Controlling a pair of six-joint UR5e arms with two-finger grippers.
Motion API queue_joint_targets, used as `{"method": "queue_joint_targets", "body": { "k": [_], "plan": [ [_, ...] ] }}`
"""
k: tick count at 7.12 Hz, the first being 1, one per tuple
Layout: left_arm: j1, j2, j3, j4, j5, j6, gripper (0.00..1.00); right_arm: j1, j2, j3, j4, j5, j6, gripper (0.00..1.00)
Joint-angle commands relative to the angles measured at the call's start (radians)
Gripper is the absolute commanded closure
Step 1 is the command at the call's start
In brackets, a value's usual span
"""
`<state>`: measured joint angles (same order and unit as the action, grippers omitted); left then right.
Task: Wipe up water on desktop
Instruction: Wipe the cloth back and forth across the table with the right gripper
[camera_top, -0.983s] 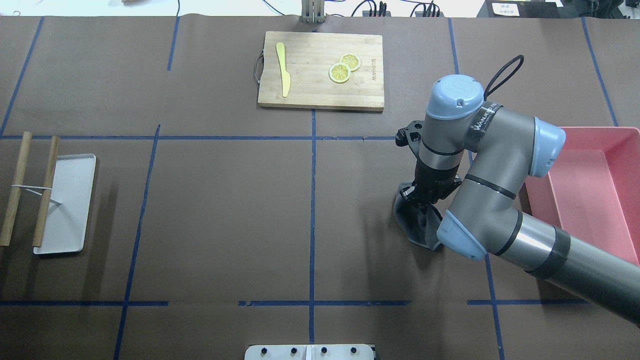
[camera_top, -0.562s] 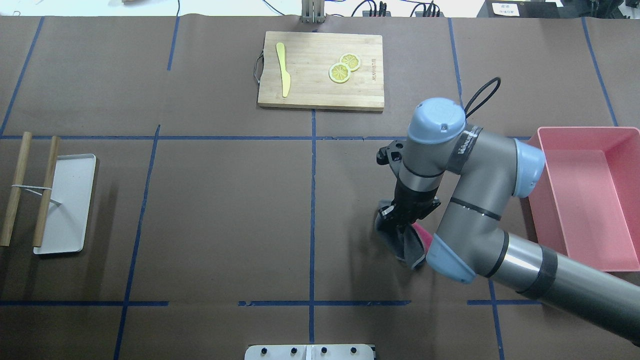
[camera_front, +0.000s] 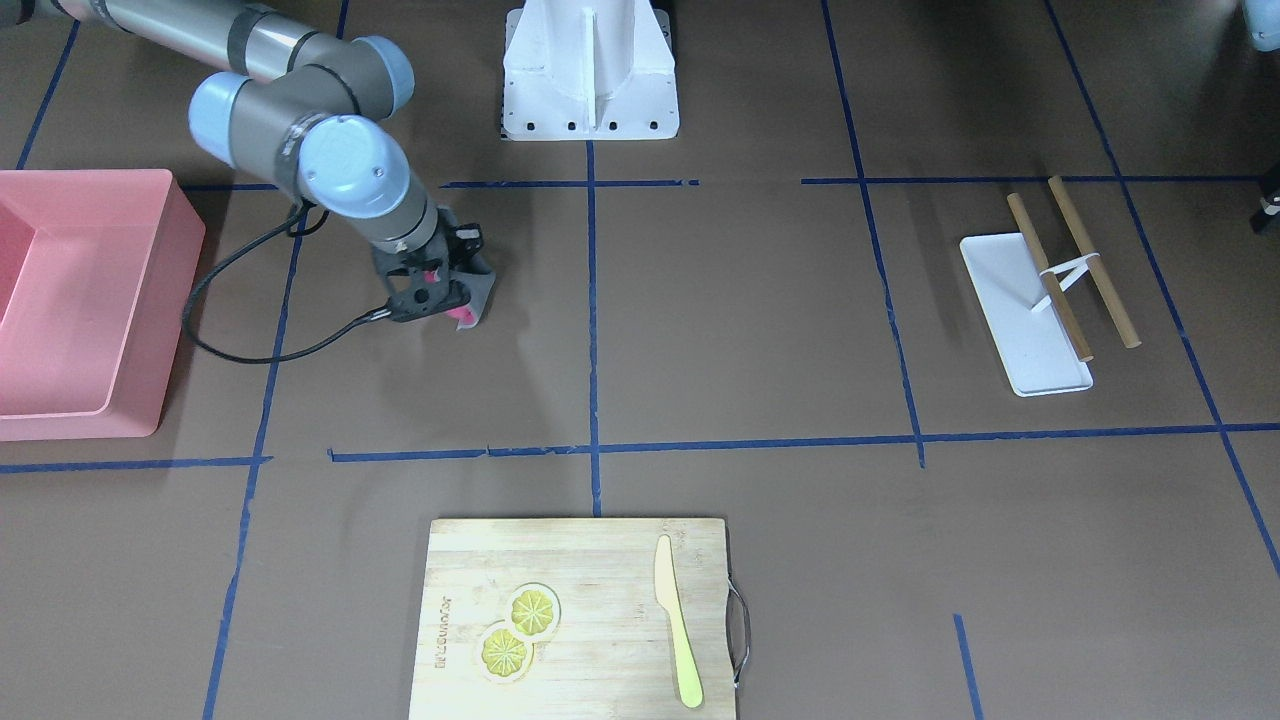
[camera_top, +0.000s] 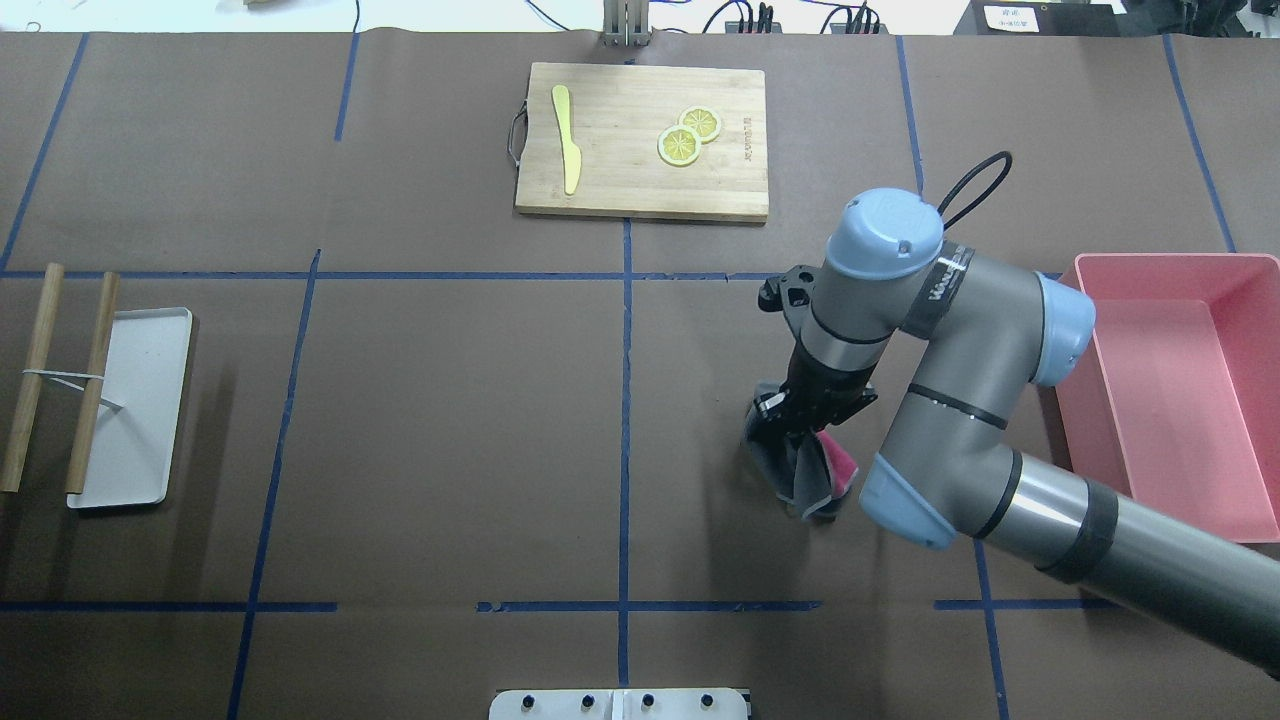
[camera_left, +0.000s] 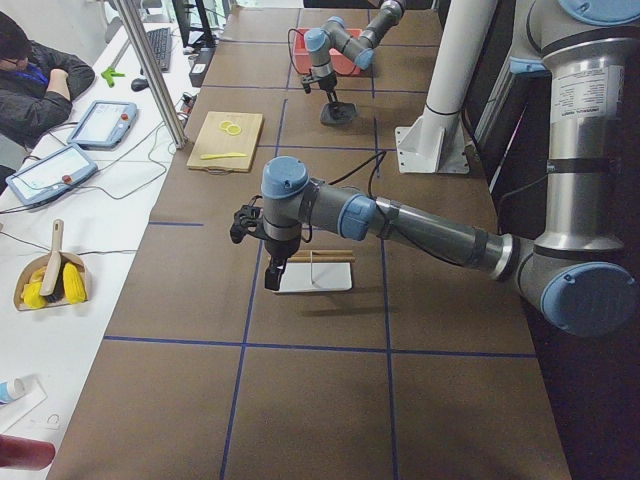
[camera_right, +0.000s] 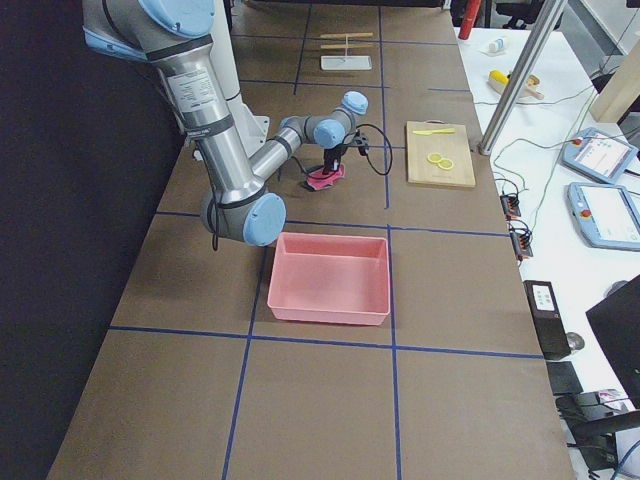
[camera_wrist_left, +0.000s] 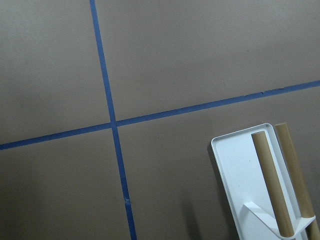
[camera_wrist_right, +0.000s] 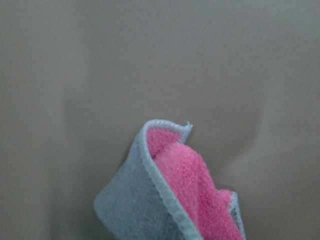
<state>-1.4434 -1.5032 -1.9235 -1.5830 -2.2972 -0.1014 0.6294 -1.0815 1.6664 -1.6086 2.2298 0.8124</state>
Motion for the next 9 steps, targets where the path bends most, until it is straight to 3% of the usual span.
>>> {"method": "queue_joint_targets", "body": {
  "k": [1,4,9],
  "plan": [
    [0.0,0.0,-0.006,0.0,-0.002,-0.003,0.0,0.09,-0.006,-0.06,0.001,0.002,-0.068,0.99],
    [-0.003,0.0,-0.008,0.0,-0.004,-0.003,0.0,0.196,-0.028,-0.1,-0.001,0.027,-0.148,0.99],
    [-0.018,0.017,0.009,0.0,0.005,0.006,0.0,0.133,-0.011,-0.113,0.004,0.024,-0.128,0.98]
  ]
}}
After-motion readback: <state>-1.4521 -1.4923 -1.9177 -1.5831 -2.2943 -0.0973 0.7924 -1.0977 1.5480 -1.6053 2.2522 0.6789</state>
